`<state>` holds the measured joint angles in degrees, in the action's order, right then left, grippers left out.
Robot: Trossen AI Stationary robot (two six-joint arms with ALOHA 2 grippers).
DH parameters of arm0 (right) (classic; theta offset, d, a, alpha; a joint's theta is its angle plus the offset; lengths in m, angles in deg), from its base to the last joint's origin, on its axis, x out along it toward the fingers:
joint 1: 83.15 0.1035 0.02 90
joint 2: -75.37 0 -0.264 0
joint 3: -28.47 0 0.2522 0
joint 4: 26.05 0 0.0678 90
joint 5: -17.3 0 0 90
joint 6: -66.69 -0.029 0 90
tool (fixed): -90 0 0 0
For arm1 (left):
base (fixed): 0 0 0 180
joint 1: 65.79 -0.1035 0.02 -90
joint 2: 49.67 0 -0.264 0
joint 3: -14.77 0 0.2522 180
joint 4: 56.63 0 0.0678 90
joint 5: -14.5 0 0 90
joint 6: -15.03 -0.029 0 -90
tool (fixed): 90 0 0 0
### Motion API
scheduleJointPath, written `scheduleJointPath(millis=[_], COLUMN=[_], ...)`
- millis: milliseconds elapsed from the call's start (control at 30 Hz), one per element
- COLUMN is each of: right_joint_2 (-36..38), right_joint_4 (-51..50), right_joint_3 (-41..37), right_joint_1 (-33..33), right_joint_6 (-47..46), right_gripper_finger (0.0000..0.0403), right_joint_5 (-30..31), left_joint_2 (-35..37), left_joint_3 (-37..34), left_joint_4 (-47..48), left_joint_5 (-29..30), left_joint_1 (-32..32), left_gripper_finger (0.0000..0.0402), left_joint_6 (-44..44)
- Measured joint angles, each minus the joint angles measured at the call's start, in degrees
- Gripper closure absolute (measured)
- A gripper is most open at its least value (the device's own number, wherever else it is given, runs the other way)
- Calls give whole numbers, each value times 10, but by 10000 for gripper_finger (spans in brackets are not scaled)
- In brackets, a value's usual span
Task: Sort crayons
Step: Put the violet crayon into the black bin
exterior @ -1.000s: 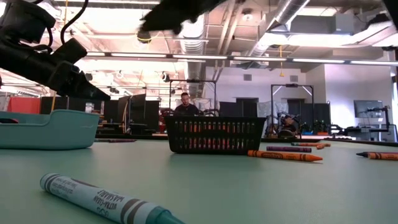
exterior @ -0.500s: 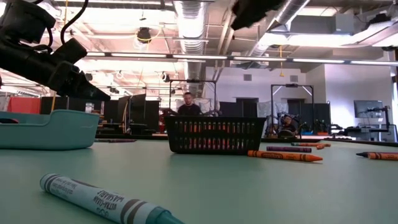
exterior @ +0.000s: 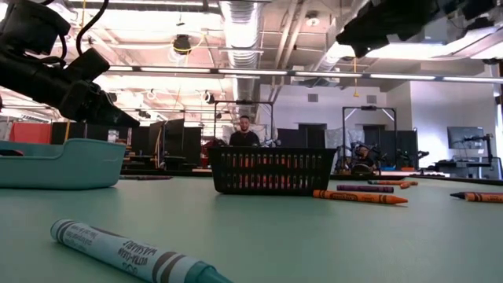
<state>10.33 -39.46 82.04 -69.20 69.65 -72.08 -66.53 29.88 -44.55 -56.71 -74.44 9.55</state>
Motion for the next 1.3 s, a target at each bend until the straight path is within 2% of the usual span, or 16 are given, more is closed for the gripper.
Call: scheduleJointPath(millis=[333,533,700,833,967,1067,1167,1300], right_joint_2=[10,10,10,10,10,10,10,10], right_joint_4=[22,37,75,125,152,174,189,196], right_joint_3=[-19,-19,-42,-80,-110,-124,-134,-134], right_joint_1=[-1,-1,-1,-1,-1,-5,-13,-27], right_joint_6=[0,11,25,26,30,46,65,87], right_gripper_finger=[296,296,296,296,296,296,296,296], right_joint_5=[0,0,0,0,-1,-1,-3,-3], left_joint_2=[0,0,0,0,0,-4,-27,-99], left_joint_3=[-1,-1,-1,-1,-1,-1,6,58], left_joint_4=[-9,-13,-15,-16,-23,-72,-136,-141], left_joint_5=[0,-19,-19,-21,-74,-103,-128,-131], left_joint_1=[0,0,0,0,0,0,0,0], left_gripper_finger=[341,341,341,341,341,341,341,347], left_joint_6=[-7,188,286,310,301,306,298,287])
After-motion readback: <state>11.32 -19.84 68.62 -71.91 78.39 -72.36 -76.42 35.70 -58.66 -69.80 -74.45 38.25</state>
